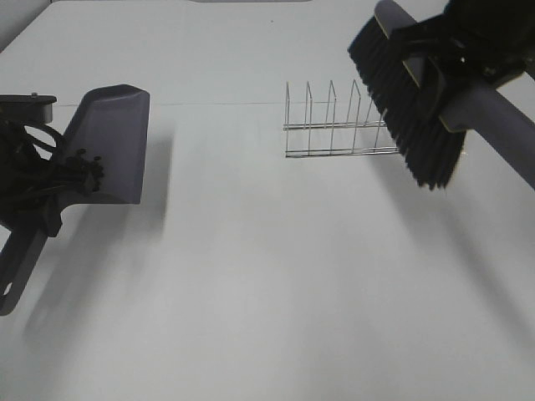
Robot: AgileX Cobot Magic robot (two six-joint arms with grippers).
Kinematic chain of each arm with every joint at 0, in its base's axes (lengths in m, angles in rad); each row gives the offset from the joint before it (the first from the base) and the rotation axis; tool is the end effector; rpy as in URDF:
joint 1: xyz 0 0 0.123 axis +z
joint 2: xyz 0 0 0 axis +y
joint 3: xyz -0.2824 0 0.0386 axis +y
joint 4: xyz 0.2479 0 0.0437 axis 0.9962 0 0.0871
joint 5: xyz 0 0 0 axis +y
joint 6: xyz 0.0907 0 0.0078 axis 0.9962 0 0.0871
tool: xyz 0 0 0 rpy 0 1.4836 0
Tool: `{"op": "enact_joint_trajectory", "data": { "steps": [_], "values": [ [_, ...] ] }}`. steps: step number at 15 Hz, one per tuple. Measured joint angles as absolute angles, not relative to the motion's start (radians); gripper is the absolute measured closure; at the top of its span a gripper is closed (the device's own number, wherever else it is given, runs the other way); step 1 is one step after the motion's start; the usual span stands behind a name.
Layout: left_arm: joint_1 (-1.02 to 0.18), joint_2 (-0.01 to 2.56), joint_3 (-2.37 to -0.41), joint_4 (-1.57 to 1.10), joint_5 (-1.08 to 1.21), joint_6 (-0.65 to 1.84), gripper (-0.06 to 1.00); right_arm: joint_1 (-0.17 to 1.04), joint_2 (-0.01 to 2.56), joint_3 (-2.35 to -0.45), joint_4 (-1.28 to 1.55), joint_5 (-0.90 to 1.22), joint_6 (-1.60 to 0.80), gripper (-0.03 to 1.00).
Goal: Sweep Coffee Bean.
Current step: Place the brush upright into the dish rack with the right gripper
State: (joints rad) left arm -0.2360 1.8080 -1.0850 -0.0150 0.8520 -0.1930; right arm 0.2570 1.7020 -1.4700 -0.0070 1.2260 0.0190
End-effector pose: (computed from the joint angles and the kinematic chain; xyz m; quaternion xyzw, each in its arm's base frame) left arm 0.3168 -0.0772 0.1664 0.0168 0.9990 -0.0145 0.0393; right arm 0.3333 0.0870 0.2942 -0.1190 0.9879 0.0104 0.0993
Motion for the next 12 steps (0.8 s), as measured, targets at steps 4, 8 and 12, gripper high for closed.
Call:
{"op": "enact_joint_trajectory", "data": {
  "steps": [4,8,12],
  "values": [
    [-0.236,1.808,-1.085,-0.034,0.852,-0.18,0.61,0.184,1.676,-1.275,-0.008,1.179,0.078,0.62],
    [-0.236,1.808,-1.085,-0.065,0.852,-0.178,0.61,0.179,1.676,-1.211,-0.006,1.083,0.148,0.62],
    [-0.236,1.808,-1.085,-0.076,0.852,-0.174,0.61,0.179,1.738,-1.235,-0.016,1.097,0.15,0.62]
  ]
}}
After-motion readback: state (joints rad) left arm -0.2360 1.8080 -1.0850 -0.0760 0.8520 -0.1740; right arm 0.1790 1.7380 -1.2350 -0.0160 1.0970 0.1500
